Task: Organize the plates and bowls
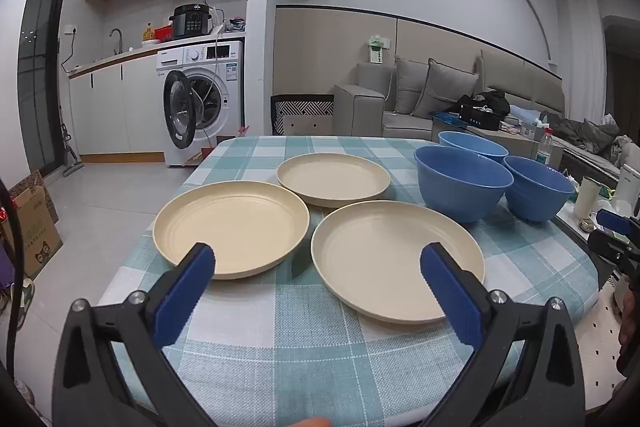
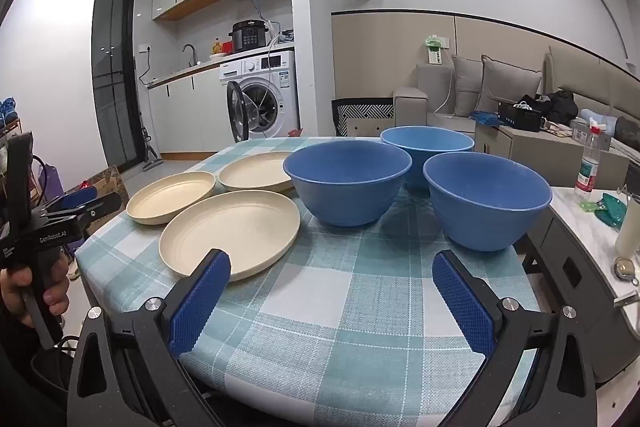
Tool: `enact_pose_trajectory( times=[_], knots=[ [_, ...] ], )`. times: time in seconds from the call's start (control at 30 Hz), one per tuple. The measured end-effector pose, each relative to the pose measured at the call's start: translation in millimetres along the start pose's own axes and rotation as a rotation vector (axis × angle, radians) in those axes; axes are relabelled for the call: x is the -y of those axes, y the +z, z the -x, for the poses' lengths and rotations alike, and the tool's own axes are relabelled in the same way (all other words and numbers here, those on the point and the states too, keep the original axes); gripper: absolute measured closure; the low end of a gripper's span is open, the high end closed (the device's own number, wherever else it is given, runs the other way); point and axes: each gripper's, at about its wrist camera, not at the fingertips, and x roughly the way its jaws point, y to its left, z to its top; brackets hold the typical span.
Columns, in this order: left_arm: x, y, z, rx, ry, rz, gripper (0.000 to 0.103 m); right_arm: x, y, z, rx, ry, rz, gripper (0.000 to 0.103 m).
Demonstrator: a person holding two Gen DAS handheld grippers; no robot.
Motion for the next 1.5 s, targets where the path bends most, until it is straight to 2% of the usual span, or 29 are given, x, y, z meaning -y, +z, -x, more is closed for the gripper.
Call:
enact_pose_trajectory(
  times=[0.8, 1.5],
  knots=[
    [-4.8, 1.8, 5.8, 0.006, 0.003, 0.003, 0.0, -1.3, -0.1, 2.6, 0.011, -0.011, 0.003, 0.0],
    [-10.4, 5.4, 4.2, 0.024, 0.042, 0.023, 0.0, 3.5, 2.0, 2.5, 0.005, -0.014, 0.004, 0.0]
  ],
)
